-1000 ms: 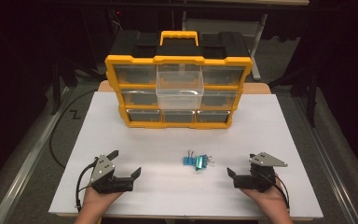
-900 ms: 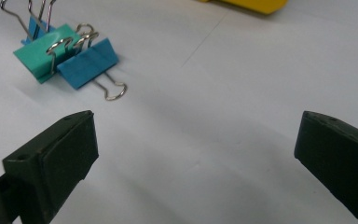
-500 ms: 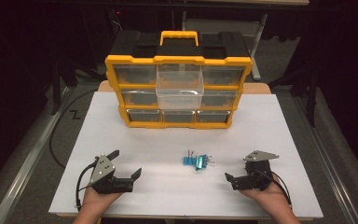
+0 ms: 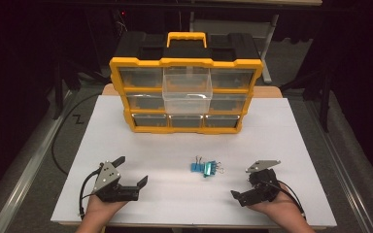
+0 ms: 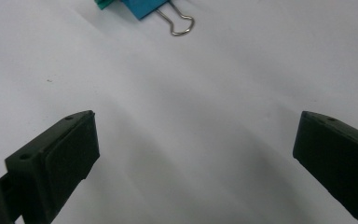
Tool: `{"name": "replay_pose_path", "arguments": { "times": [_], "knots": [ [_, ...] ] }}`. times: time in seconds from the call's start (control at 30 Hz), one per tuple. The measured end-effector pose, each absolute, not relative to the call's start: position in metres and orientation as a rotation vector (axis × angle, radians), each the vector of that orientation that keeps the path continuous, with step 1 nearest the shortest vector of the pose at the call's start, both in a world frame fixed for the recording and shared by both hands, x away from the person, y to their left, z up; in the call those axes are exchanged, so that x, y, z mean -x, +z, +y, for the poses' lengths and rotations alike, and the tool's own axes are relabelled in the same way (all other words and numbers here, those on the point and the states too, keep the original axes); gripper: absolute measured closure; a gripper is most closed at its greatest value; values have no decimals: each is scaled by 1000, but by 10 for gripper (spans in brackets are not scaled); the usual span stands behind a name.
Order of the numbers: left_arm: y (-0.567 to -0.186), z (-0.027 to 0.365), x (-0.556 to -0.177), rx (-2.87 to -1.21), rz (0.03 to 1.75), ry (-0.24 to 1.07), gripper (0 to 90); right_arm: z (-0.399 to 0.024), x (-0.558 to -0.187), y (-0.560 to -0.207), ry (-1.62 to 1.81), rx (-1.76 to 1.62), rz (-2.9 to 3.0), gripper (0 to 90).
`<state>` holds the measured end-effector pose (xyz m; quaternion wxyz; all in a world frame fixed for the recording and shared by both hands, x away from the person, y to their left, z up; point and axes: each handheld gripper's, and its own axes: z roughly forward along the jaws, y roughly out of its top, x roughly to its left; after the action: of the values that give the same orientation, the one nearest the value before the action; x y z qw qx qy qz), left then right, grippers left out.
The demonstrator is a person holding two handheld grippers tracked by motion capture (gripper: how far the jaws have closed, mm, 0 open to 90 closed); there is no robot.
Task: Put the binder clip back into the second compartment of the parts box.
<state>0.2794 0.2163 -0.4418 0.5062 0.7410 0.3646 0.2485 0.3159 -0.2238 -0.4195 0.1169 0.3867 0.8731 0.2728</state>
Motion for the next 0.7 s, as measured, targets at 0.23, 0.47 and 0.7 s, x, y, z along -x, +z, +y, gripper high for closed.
{"name": "replay_pose_path", "arguments": {
  "times": [0.23, 0.47, 0.7],
  "knots": [
    [-442, 216, -280, -1788, 876, 598, 2, -206, -311, -407, 838, -1057, 2566, 64],
    [-442, 216, -280, -1787, 874, 594, 2, -185, -317, -388, 874, -986, 2576, 129],
    [-442, 217, -280, -1787, 869, 589, 2, -159, -330, -377, 930, -964, 2568, 252]
  ]
}}
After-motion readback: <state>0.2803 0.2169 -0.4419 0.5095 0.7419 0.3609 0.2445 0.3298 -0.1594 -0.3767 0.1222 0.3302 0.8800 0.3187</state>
